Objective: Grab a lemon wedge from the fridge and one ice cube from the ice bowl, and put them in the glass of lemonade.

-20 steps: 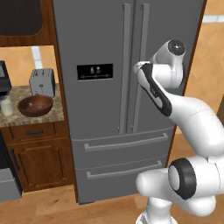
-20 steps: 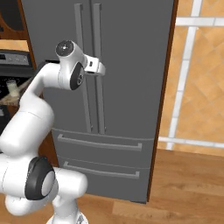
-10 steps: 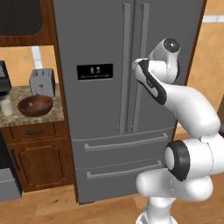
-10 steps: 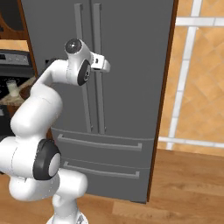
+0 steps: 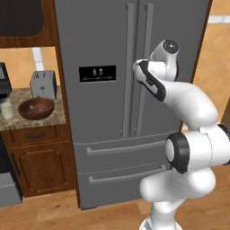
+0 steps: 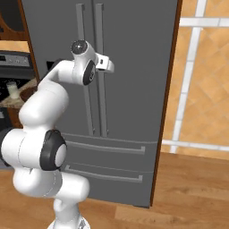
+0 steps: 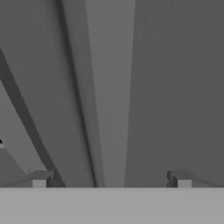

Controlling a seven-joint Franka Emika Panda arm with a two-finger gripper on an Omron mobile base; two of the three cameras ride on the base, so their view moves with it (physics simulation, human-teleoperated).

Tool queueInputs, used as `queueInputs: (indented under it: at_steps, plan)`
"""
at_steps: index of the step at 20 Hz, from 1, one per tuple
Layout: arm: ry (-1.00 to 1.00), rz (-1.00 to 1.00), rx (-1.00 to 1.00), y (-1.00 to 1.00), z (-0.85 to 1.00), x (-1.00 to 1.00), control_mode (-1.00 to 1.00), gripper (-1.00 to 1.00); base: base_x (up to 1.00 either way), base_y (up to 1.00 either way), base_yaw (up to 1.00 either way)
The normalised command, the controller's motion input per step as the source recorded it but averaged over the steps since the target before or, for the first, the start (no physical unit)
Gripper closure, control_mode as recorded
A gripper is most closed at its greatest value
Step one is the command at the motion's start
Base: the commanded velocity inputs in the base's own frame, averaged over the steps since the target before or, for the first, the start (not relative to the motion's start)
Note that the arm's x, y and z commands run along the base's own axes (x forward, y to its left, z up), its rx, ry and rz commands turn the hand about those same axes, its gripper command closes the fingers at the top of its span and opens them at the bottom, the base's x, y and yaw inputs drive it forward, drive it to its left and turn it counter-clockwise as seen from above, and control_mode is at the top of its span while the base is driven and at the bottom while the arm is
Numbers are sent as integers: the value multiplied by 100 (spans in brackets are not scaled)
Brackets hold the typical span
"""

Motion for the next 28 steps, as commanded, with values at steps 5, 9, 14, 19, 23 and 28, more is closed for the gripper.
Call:
queueInputs:
  at_steps: [5,9,14,19,23,28]
  plan:
    - [0,0,0,0,-24,68,-100,-100,0,0,0]
    - [0,0,0,0,-18,64,-100,-100,0,0,0]
    - [0,0,0,0,-10,31,-100,-100,0,0,0]
    - [0,0,0,0,0,10,-100,100,0,0,0]
    - [0,0,0,0,0,0,-100,100,0,0,0]
    - [-3,-5,0,-49,0,-6,-100,100,0,0,0]
